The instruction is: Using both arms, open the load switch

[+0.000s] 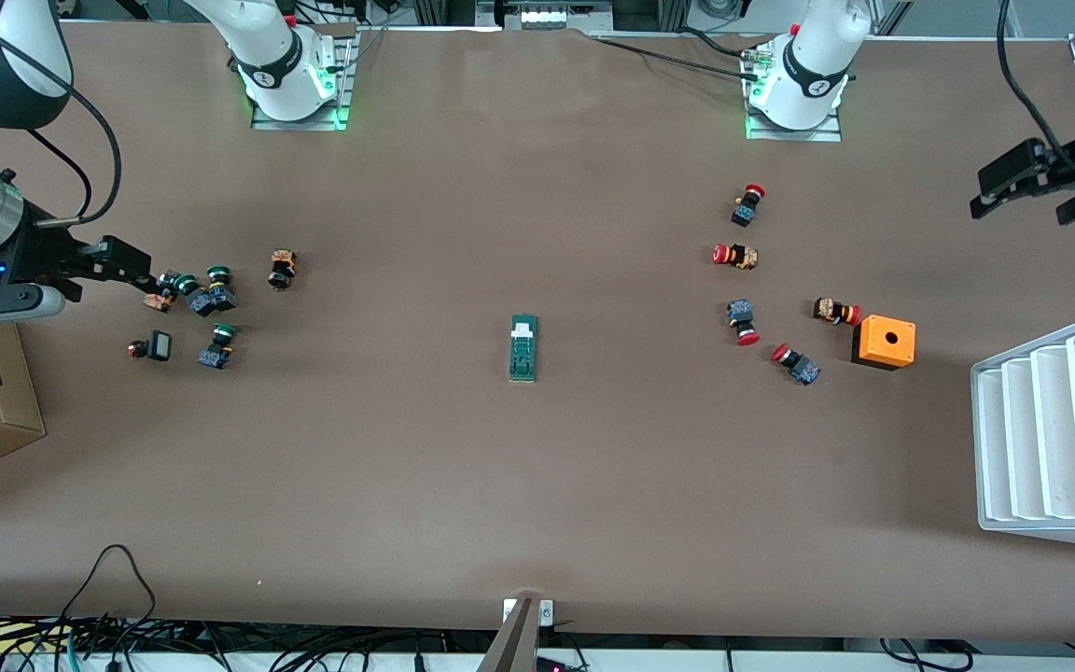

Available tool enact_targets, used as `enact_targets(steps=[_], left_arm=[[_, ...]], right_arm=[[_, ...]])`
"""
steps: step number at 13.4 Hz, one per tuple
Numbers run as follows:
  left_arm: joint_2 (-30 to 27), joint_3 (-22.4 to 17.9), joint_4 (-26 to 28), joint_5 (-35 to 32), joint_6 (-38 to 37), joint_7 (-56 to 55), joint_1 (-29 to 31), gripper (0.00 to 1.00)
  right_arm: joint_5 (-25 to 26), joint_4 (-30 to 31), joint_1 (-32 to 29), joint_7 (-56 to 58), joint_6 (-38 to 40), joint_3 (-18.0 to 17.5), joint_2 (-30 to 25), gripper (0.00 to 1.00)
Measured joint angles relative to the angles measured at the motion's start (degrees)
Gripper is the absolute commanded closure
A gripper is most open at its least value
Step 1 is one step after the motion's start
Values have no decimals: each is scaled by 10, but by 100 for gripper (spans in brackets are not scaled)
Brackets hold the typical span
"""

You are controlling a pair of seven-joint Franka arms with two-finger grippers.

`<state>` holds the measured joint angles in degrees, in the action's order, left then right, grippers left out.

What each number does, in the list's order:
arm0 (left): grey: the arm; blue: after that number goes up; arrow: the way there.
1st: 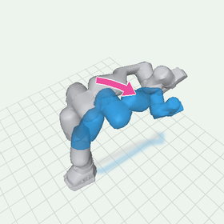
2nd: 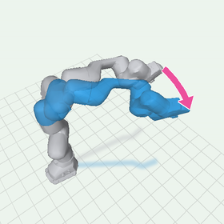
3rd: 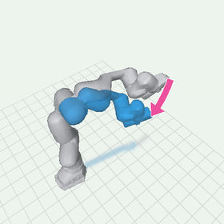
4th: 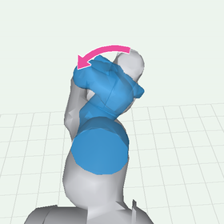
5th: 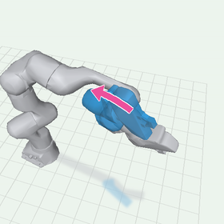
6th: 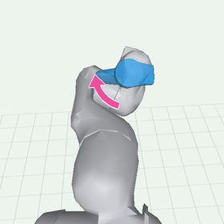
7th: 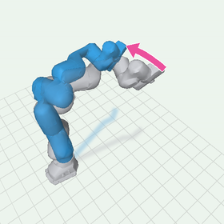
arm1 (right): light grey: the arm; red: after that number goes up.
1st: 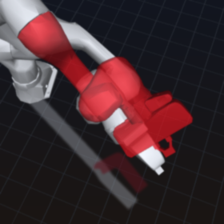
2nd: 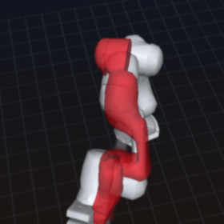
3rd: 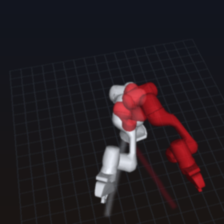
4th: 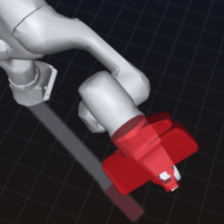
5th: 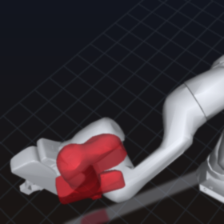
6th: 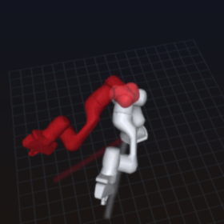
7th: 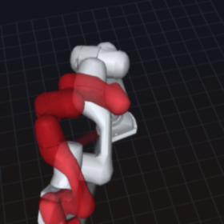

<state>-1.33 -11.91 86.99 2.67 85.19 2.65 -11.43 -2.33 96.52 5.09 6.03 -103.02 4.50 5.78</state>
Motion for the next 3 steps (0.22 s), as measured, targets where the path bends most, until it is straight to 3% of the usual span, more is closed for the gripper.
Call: enact_targets(steps=[3], left_arm=[[-15,-1,0,0,-21,-15,0,0]], right_arm=[[0,0,0,0,0,0,1,0]])
